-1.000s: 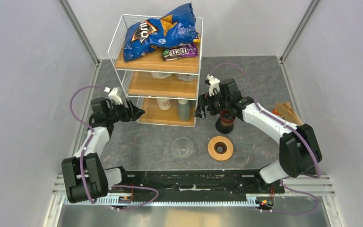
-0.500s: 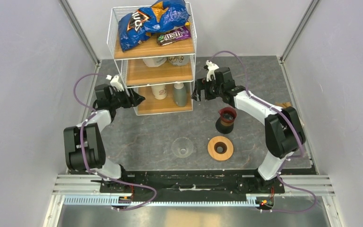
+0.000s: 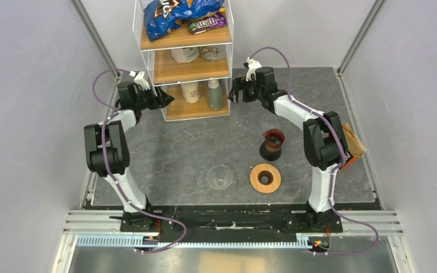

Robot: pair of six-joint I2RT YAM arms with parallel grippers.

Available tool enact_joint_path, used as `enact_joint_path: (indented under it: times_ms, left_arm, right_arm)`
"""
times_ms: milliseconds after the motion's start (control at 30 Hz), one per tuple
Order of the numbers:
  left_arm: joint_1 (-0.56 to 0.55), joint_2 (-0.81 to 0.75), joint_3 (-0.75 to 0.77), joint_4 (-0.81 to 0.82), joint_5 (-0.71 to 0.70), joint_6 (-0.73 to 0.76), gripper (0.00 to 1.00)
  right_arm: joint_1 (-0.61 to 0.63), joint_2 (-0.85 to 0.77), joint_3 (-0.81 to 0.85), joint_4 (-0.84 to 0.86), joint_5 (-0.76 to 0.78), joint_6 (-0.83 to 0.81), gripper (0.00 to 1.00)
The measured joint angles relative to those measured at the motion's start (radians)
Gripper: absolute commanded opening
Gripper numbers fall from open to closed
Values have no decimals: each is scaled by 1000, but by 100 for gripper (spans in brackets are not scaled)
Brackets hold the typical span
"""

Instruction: Place the coffee filter in the dripper

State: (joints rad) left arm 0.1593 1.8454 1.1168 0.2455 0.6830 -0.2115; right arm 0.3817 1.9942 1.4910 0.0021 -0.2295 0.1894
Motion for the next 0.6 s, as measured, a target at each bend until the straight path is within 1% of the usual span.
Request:
enact_joint_path:
  times_ms: [100, 167, 300, 400, 433, 533, 600]
  left_arm:
    - [0, 32, 48, 2, -9, 0, 80]
    - [-2, 33, 53, -2, -18, 1, 82]
    - [3, -10, -5, -7, -52, -7, 85]
    - [9, -80, -96, -29, -41, -13, 86]
    - [27, -111, -129, -36, -27, -15, 86]
    - [124, -216, -212, -73, -25, -13, 87]
    - [168, -275, -237, -95, -25, -6, 88]
  right_arm:
    - [-10, 28, 33, 6, -2, -5, 99]
    - [-19, 31, 37, 4, -10, -11, 99]
    - [-40, -11, -5, -24, -27, -45, 99]
    - [-92, -120, -93, -88, -36, -64, 99]
    - [-109, -160, -115, -108, -42, -71, 99]
    - [-158, -298, -158, -182, -61, -101, 99]
    - [-170, -386, -173, -236, -92, -140, 99]
